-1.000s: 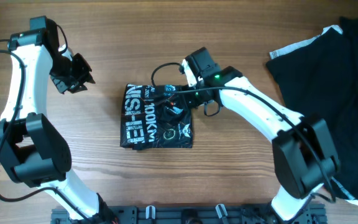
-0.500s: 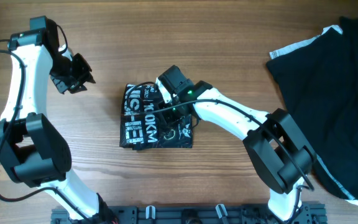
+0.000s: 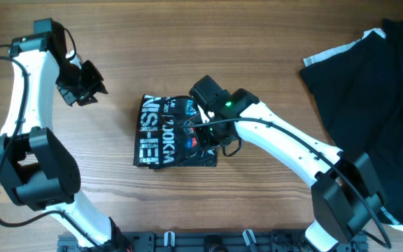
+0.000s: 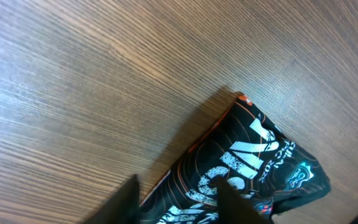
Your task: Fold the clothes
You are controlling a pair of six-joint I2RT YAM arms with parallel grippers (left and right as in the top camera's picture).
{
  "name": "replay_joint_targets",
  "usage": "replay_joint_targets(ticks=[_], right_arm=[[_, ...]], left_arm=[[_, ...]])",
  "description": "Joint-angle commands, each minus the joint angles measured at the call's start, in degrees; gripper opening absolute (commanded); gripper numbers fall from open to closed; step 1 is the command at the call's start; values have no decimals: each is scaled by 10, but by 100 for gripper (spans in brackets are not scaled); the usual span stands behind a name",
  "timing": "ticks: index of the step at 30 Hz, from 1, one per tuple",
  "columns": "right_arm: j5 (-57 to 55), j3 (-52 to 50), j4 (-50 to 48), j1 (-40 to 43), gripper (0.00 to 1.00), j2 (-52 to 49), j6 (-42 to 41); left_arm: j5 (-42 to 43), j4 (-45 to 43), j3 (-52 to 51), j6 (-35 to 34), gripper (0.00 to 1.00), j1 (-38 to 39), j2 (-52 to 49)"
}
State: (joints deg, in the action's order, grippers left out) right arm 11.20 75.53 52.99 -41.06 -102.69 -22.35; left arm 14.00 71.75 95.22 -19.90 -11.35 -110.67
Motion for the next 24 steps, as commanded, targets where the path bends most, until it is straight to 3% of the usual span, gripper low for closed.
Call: replay_joint_targets(ticks=[1,7,12,17,24], right_arm=[[-53,-3,16,2,35,-3,-5],[-134,-3,44,27,40,-3,-42],[-140,-3,47,75,43,-2,-68],[-138,-2,54,96,44,-2,-67],[-138,-2,52,95,44,-2,-67]], left_arm=[[-2,7,2,2,49,7,17],[14,-3,-8,75,59,55,17],[16,-111,-86,137,75,129,4],[16,-196,-154,138,77,173,-30],[13,-238,-182,137,76,196,-80]])
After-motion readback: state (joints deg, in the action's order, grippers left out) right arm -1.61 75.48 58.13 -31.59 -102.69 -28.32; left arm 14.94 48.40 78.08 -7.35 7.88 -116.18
